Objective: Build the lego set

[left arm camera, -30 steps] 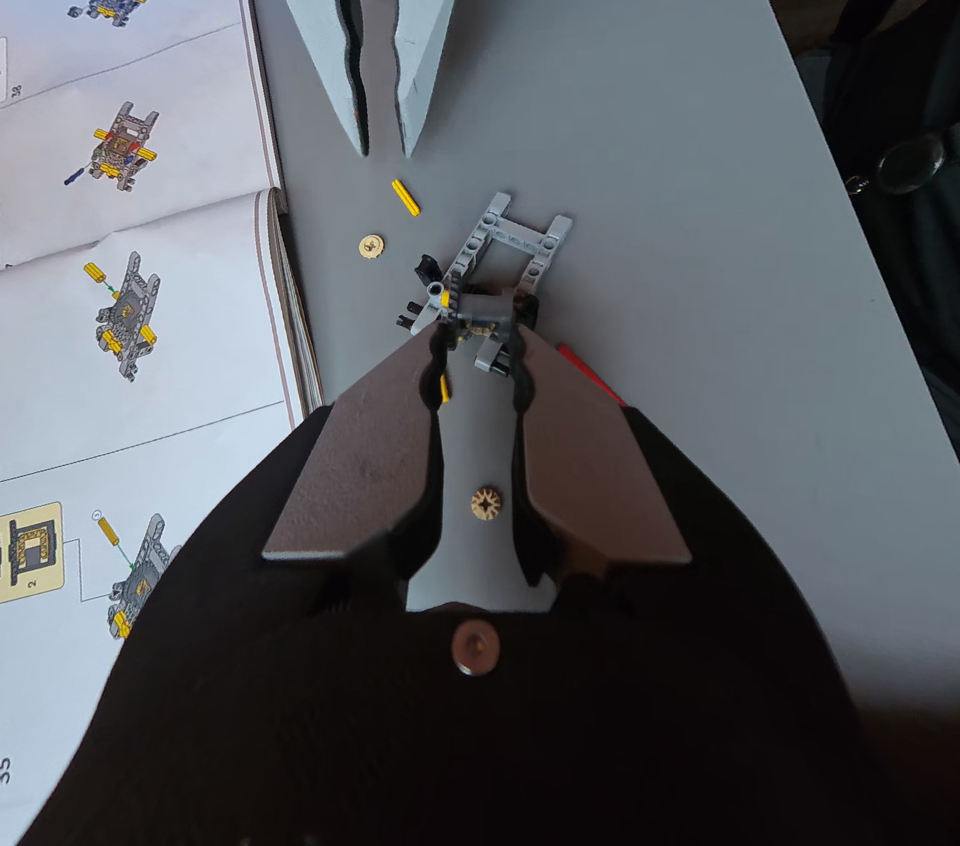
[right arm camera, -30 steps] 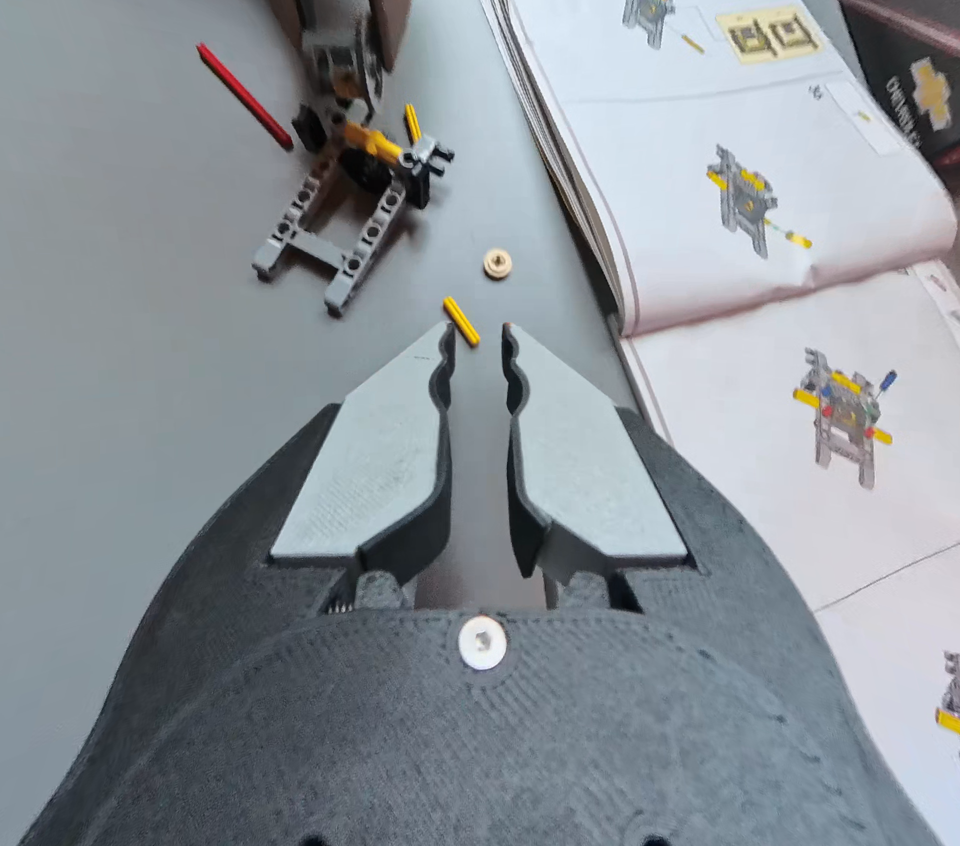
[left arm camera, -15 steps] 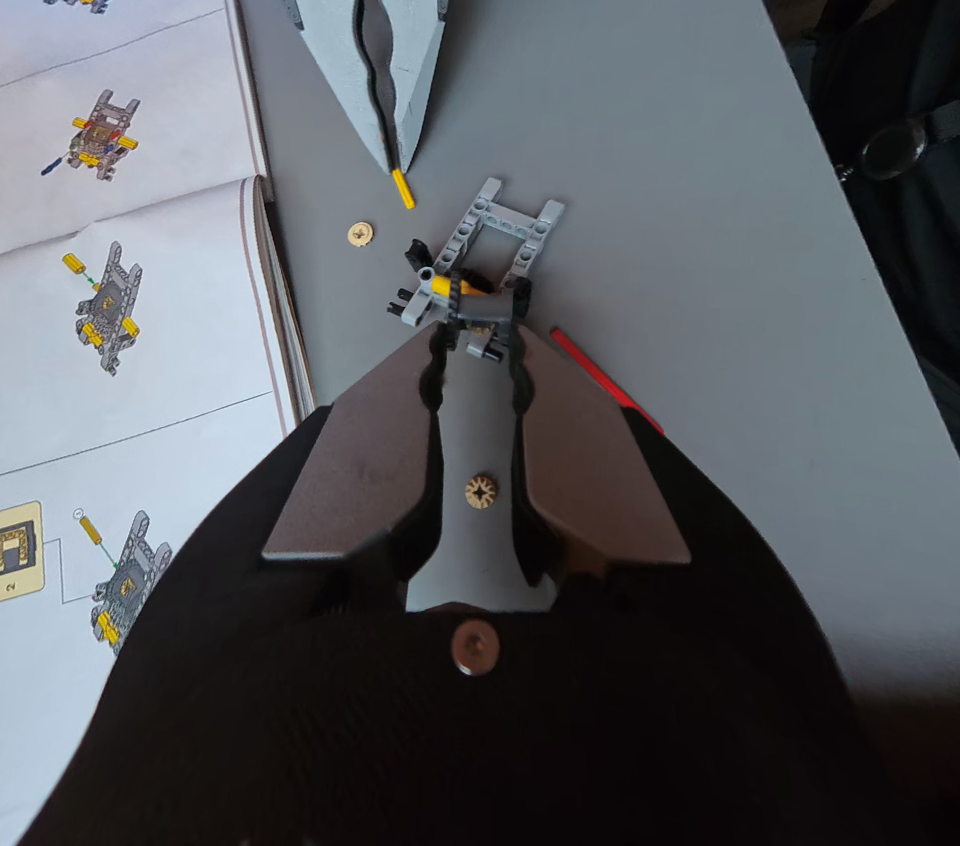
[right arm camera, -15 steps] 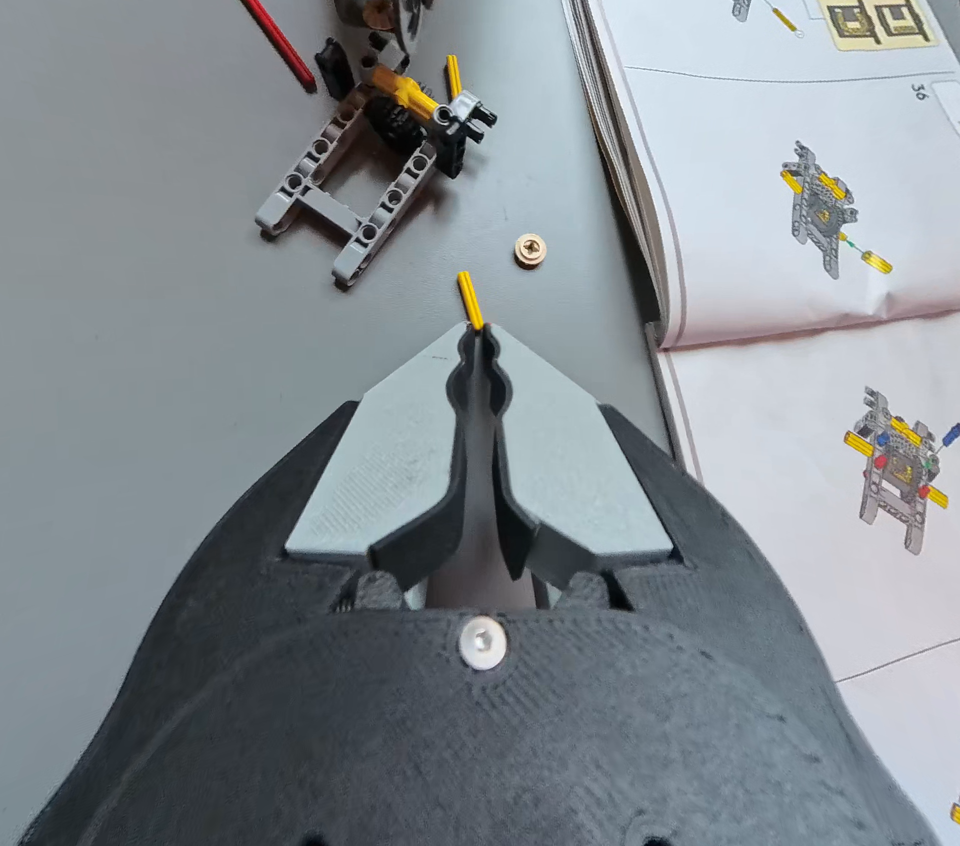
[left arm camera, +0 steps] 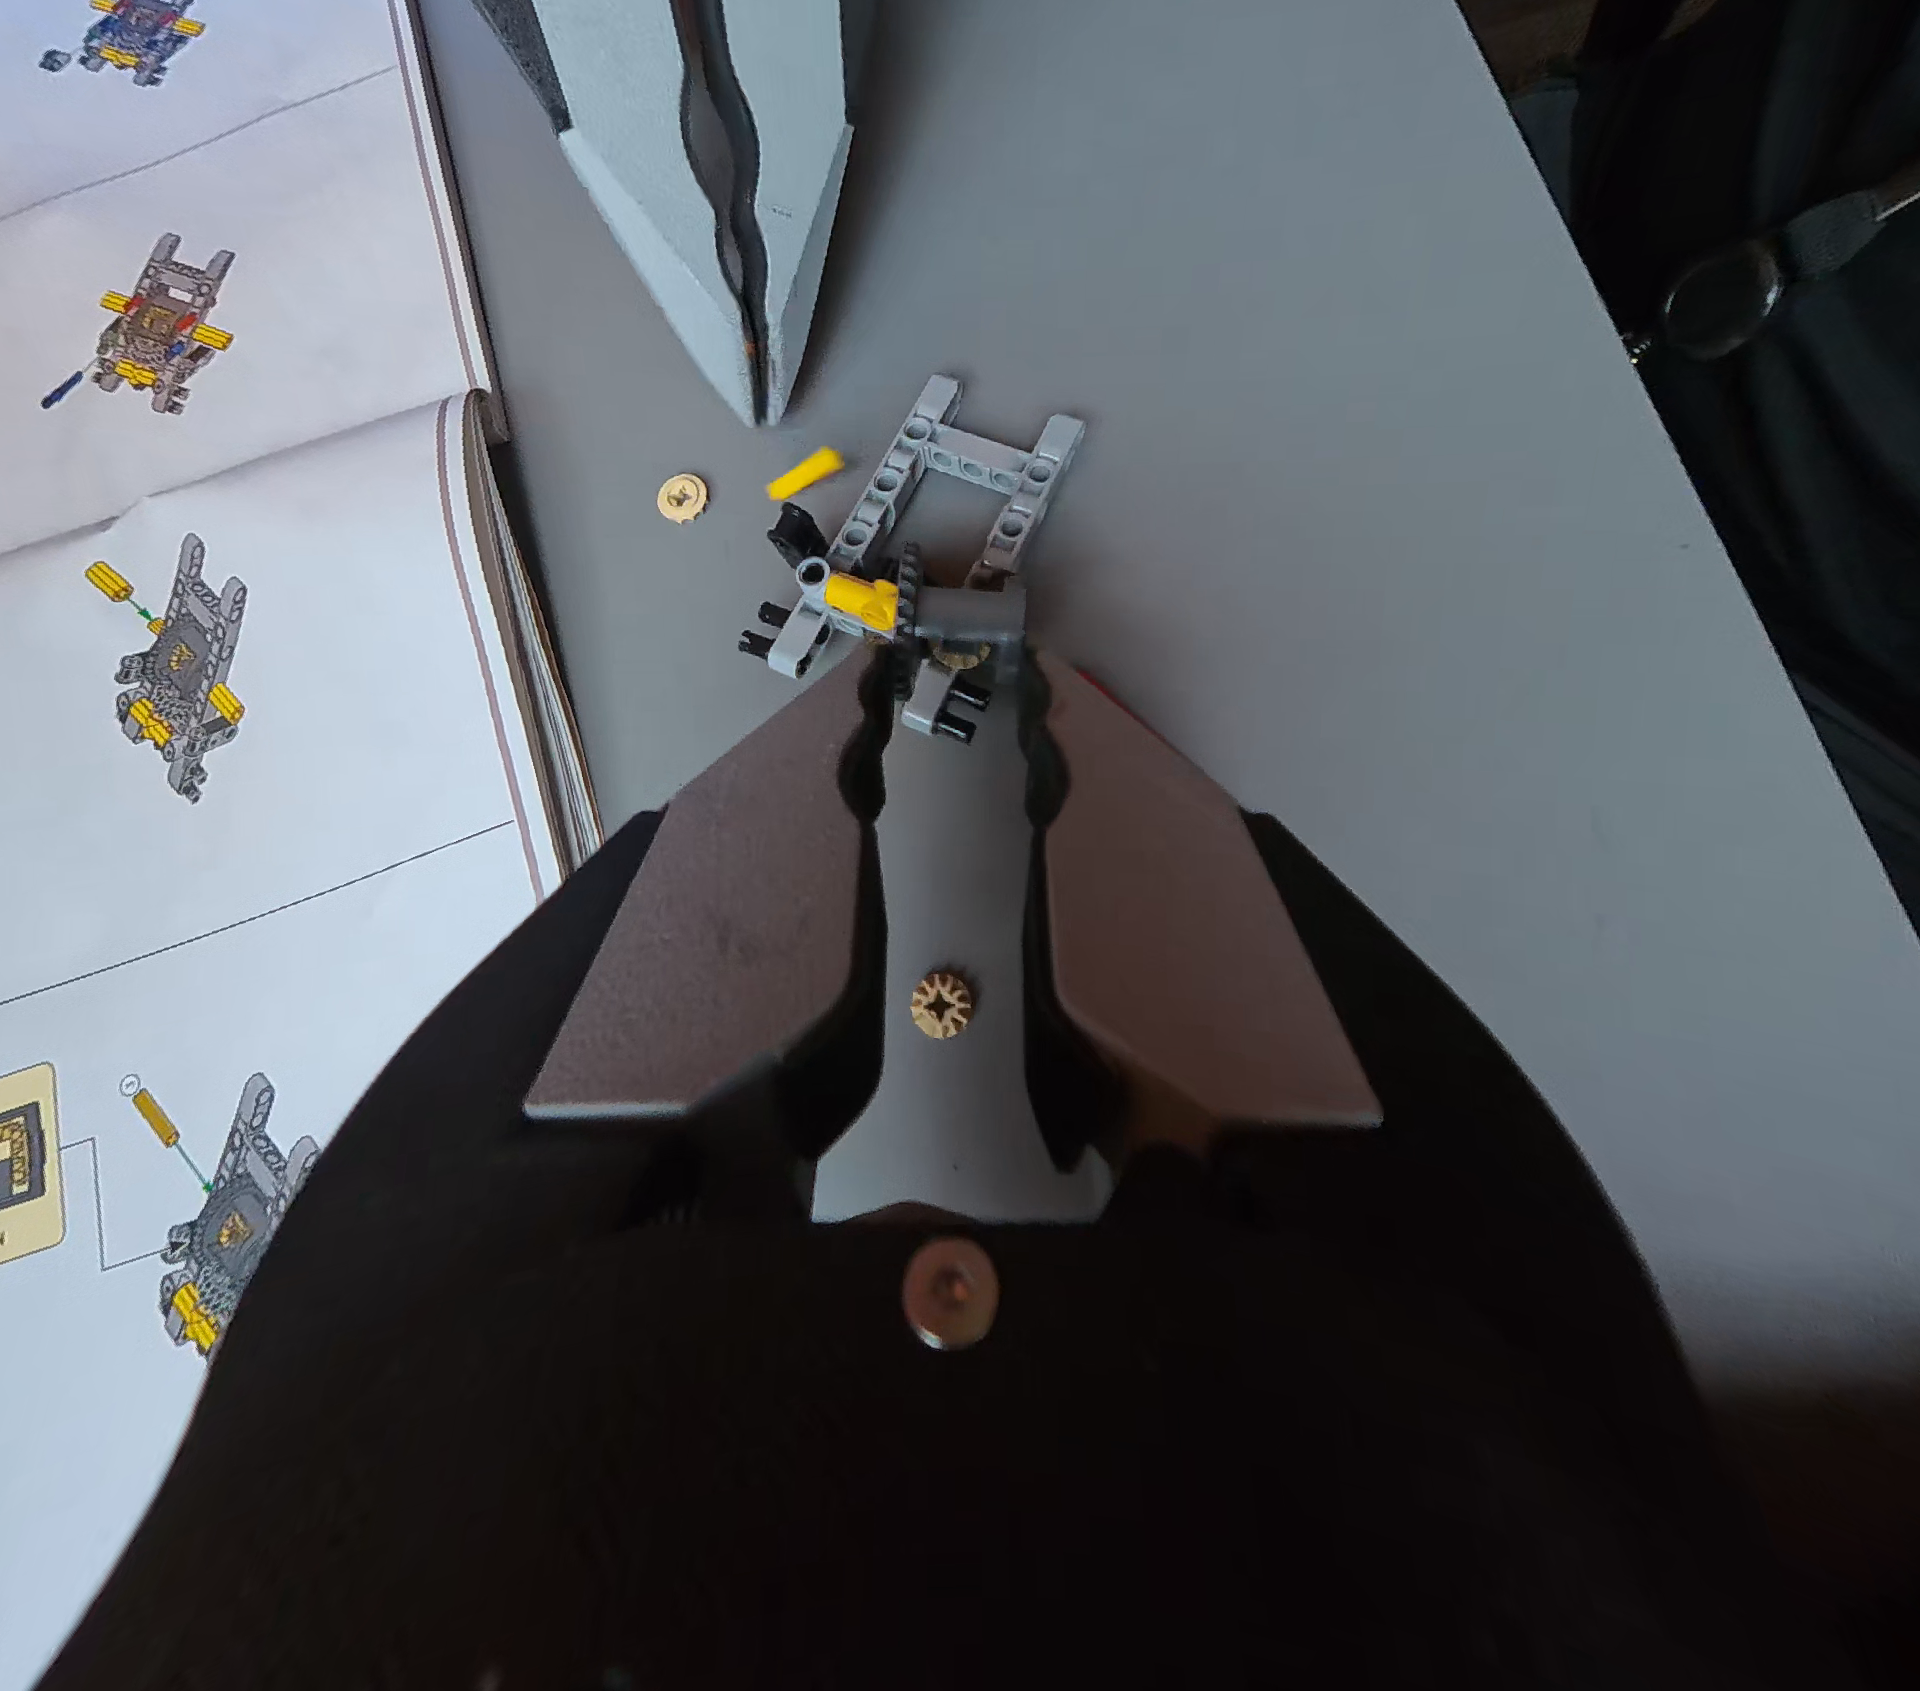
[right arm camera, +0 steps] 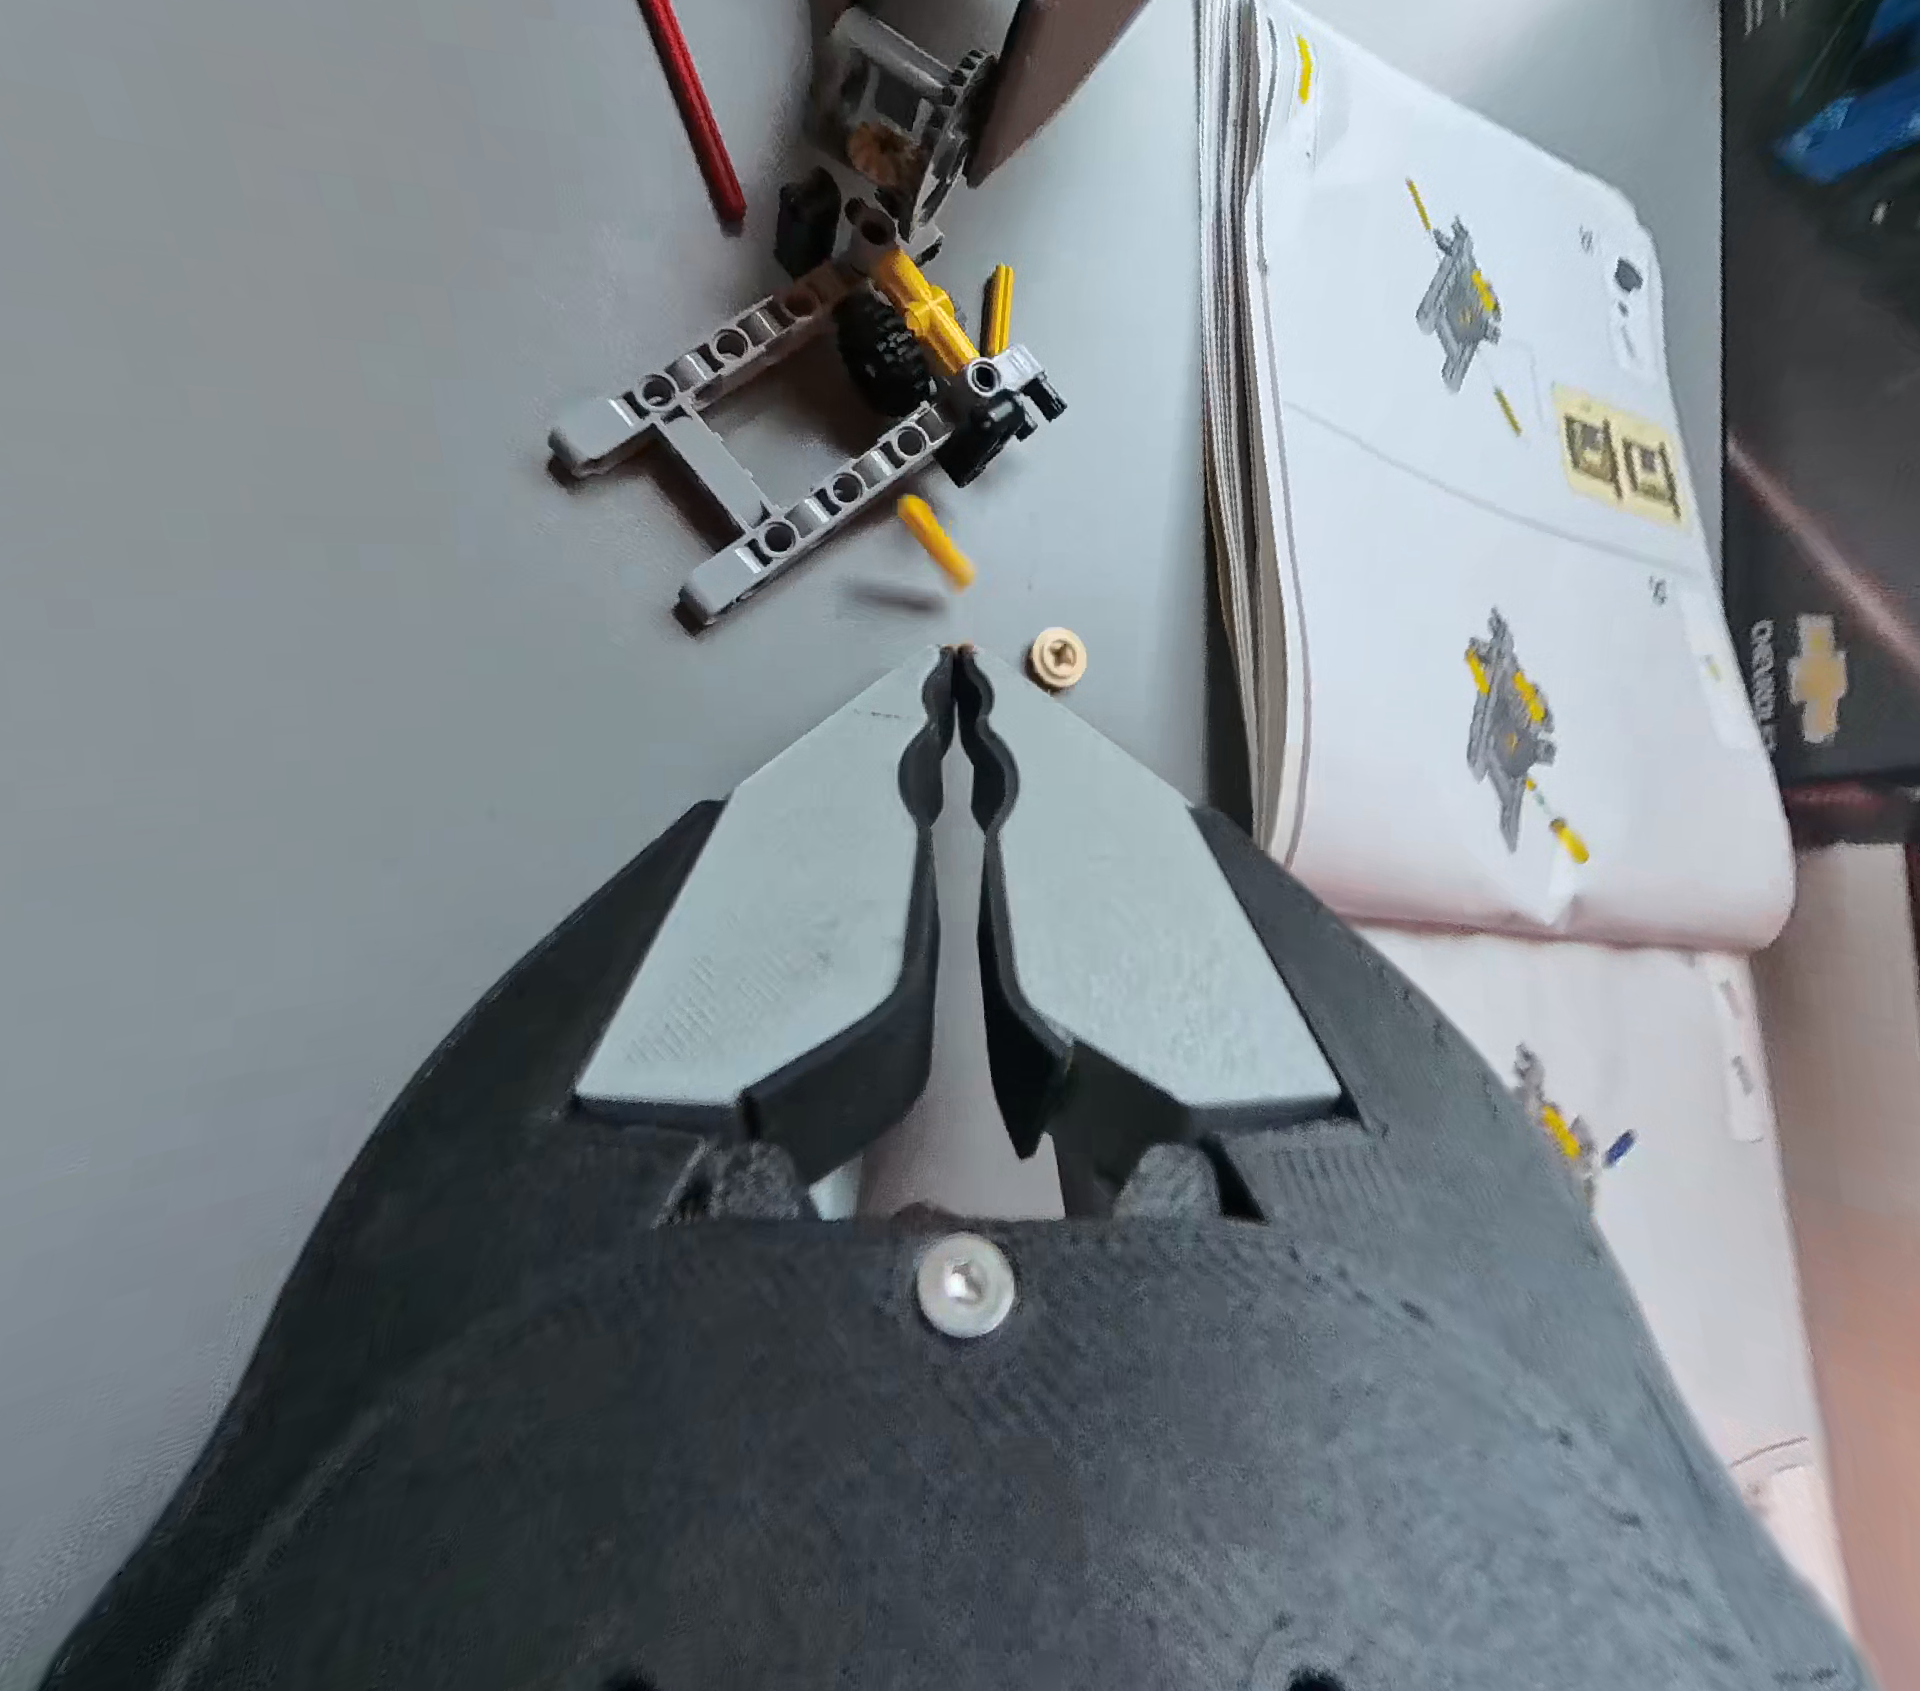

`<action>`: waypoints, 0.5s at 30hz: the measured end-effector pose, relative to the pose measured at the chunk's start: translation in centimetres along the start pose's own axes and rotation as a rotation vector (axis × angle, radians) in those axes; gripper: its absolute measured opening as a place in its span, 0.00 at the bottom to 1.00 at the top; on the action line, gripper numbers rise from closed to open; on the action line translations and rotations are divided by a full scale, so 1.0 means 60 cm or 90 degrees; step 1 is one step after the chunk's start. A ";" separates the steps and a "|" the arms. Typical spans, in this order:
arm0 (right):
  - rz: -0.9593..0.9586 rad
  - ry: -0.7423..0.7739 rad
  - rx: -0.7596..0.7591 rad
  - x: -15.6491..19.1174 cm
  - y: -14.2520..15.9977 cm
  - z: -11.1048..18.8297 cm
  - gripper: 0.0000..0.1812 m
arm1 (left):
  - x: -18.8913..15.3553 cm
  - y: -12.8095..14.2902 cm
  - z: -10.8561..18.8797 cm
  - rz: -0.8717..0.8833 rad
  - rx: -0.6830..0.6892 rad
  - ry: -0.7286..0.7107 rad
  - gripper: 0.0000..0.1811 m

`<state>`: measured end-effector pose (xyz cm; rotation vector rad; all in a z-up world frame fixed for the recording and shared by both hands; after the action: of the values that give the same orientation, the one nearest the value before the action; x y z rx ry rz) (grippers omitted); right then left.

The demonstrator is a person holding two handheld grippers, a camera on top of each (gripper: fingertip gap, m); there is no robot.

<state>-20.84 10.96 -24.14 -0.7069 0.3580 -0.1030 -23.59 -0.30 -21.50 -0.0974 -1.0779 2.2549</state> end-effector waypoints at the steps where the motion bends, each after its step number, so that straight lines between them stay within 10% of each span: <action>1: 0.017 -0.003 0.004 -0.001 0.001 -0.002 0.00 | -0.001 0.001 0.000 0.001 0.000 0.003 0.12; 15: -0.013 0.001 0.006 -0.020 0.005 0.016 0.03 | -0.001 0.008 0.002 0.006 0.006 0.007 0.12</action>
<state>-21.59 12.03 -23.29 -0.7013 0.3523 -0.1240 -23.85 -0.64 -21.79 -0.1109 -1.0631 2.2649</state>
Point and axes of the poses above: each gripper's, where its closed fingertips meet, z back along the fingers, y out of its underside, x = y × z across the jaws, the point moved 3 cm from there along z, back along the fingers, and after that the axes turned 8 degrees about -y, right-handed, at the moved point
